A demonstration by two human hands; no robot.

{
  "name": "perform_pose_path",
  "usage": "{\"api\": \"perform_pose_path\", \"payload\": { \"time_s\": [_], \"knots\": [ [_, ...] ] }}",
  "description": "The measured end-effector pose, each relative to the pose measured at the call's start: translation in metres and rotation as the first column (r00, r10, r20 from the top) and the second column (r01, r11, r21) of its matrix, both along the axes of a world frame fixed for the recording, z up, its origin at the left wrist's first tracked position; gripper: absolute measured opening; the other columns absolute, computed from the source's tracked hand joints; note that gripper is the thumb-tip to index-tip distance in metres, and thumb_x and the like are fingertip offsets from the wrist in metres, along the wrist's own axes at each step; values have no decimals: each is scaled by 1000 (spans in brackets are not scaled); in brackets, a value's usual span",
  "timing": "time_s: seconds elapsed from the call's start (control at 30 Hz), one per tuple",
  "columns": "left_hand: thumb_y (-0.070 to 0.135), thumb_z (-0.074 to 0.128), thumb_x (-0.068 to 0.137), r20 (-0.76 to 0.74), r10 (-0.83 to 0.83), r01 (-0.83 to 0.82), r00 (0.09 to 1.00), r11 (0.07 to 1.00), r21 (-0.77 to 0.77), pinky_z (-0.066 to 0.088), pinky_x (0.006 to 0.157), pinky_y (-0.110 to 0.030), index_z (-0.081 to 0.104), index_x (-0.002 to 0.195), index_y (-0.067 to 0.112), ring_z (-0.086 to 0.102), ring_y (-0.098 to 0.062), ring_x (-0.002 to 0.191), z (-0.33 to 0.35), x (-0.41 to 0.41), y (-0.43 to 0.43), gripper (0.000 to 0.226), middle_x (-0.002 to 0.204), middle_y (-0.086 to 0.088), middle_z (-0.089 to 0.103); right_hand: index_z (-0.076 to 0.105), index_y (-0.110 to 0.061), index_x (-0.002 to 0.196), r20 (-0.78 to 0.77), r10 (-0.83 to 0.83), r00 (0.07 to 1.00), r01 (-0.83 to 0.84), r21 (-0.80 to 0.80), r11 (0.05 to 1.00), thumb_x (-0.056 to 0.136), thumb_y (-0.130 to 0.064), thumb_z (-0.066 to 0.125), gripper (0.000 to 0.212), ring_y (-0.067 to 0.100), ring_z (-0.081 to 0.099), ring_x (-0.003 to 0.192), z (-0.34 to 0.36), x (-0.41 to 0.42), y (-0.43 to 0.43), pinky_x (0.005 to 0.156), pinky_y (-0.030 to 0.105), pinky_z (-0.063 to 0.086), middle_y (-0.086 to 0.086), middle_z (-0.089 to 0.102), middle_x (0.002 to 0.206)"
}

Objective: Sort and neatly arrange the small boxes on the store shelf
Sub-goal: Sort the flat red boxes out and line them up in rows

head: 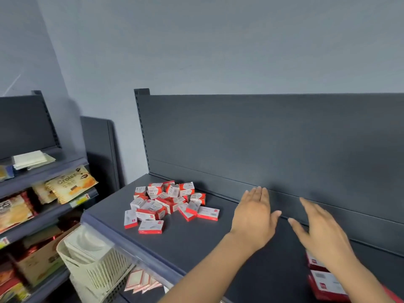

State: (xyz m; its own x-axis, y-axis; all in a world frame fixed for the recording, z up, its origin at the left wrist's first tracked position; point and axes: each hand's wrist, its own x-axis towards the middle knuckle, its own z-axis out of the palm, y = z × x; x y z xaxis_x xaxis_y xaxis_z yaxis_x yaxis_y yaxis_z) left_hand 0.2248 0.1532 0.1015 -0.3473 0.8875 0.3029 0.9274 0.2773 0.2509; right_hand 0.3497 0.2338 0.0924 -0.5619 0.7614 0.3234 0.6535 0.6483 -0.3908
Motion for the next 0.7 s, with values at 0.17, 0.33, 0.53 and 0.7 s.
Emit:
{"api": "perform_pose_path", "payload": {
  "time_s": [0.17,0.33,0.53,0.7],
  "knots": [
    [33,37,98,31,9,-8,999,1000,-18,3,119,-30,15,146,2,14,-22,145,-10,-99,-48,61,155,-14,20,26,-14,144,3,48,999,-48,-20,999,92,-38,48,61,20,37,133,-10,-105,-39,100,32,39,3,40,145],
    [34,44,96,79,64,-63,995,998,-19,23,114,-29,25,145,9,26,-21,141,-27,-195,-89,58,151,-8,32,36,-18,138,43,144,989,-140,-78,987,92,-35,51,52,17,43,128,-20,-198,-81,99,28,39,-1,47,138],
    [34,57,87,125,177,-152,976,971,-184,50,84,-31,56,115,17,59,-22,102,-55,-269,-129,33,115,-4,64,48,-21,117,121,389,913,-337,-313,888,78,-47,66,50,12,49,107,-59,-265,-127,83,23,43,-4,53,118],
    [22,50,87,109,198,-158,974,941,-299,44,75,-25,60,104,12,59,-21,95,-70,-290,-150,22,107,-5,63,40,-24,115,61,426,903,-347,-482,805,65,-45,78,66,12,51,108,-84,-291,-144,89,28,46,-5,52,120]
  ]
}}
